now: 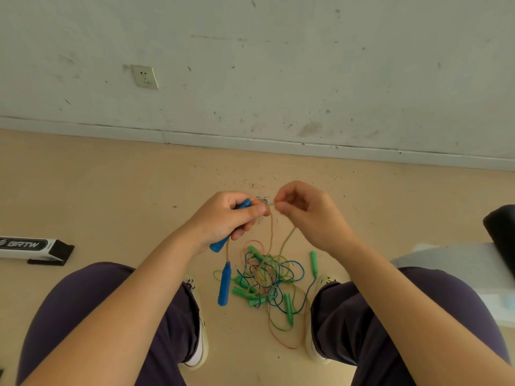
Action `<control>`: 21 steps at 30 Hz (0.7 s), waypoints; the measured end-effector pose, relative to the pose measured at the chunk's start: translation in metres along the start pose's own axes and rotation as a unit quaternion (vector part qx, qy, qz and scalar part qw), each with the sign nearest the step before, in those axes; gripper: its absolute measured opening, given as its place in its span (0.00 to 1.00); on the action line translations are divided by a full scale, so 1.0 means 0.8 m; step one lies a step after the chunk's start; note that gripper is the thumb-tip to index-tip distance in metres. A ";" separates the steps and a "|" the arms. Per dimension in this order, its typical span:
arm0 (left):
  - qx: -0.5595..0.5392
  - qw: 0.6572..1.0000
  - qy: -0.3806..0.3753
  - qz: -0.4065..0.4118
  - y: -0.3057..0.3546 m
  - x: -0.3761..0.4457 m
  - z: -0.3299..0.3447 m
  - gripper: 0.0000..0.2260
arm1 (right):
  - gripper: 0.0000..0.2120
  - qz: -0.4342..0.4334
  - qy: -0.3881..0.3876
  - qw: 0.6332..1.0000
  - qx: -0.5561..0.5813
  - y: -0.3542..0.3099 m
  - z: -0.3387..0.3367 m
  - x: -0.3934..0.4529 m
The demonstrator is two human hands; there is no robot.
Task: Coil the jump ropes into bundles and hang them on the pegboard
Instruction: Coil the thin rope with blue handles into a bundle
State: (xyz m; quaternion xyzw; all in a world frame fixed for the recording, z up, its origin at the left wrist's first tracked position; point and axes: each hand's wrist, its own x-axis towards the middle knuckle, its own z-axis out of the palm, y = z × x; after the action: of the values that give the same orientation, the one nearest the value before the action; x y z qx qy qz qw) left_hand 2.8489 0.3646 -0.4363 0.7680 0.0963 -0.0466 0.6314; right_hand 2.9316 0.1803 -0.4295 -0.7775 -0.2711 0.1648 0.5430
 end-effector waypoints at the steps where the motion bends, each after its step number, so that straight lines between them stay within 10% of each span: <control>1: 0.001 1.000 0.010 0.001 0.001 0.000 -0.004 0.08 | 0.08 0.002 0.041 0.999 0.010 0.000 -0.005 0.003; 5: 0.005 0.999 0.044 -0.008 0.001 0.000 -0.019 0.07 | 0.10 0.008 0.120 0.991 0.059 0.003 -0.033 0.009; 12: -0.002 0.999 -0.040 0.003 0.006 -0.008 0.001 0.09 | 0.08 -0.005 -0.091 0.995 0.034 -0.004 -0.003 -0.007; 21: 0.012 1.000 -0.008 -0.013 -0.001 -0.002 -0.016 0.10 | 0.07 -0.002 0.028 0.998 0.048 -0.006 -0.021 0.000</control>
State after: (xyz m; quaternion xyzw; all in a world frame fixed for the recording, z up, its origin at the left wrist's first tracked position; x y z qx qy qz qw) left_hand 2.8467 0.3774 -0.4341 0.7738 0.1013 -0.0621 0.6221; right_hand 2.9397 0.1689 -0.4193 -0.7540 -0.2494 0.1552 0.5876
